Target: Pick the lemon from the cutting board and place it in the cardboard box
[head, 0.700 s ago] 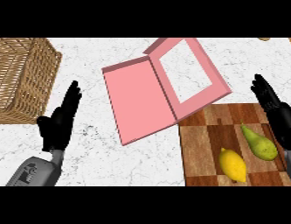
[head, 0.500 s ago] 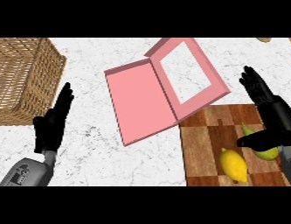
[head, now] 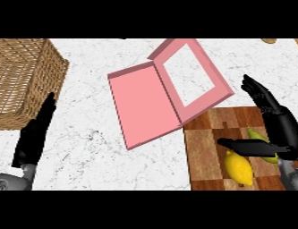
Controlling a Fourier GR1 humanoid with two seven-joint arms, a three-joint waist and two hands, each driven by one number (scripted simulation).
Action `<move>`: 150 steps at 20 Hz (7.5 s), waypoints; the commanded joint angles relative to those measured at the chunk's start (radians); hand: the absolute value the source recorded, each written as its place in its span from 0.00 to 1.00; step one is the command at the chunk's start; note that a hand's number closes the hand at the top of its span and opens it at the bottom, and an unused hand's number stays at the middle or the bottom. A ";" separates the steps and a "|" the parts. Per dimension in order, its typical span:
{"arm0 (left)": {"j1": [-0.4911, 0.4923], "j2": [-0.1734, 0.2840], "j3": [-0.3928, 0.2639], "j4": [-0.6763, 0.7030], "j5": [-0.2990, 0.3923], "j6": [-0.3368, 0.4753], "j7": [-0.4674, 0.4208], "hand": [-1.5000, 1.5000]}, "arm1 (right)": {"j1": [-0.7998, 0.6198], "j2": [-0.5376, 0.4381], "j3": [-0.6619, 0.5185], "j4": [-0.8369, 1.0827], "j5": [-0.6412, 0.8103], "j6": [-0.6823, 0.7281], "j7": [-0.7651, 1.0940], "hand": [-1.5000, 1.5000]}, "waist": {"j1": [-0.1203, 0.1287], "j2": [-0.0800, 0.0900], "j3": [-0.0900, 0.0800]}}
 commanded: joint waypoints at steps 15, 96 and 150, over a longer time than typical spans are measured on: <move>0.039 0.022 0.033 -0.088 -0.030 -0.019 0.058 0.50 | -0.002 -0.612 0.078 -0.210 0.301 0.471 0.282 0.00 | -0.007 -0.001 -0.001; 0.126 -0.268 0.283 -0.167 -0.329 -0.263 0.096 0.50 | 0.256 0.298 -0.029 -0.358 1.448 0.466 0.904 1.00 | -0.011 -0.001 0.001; 0.004 -0.287 0.333 -0.063 -0.374 -0.311 0.068 0.50 | -0.972 0.498 0.118 0.896 0.761 -0.220 0.945 0.00 | 0.047 0.018 0.001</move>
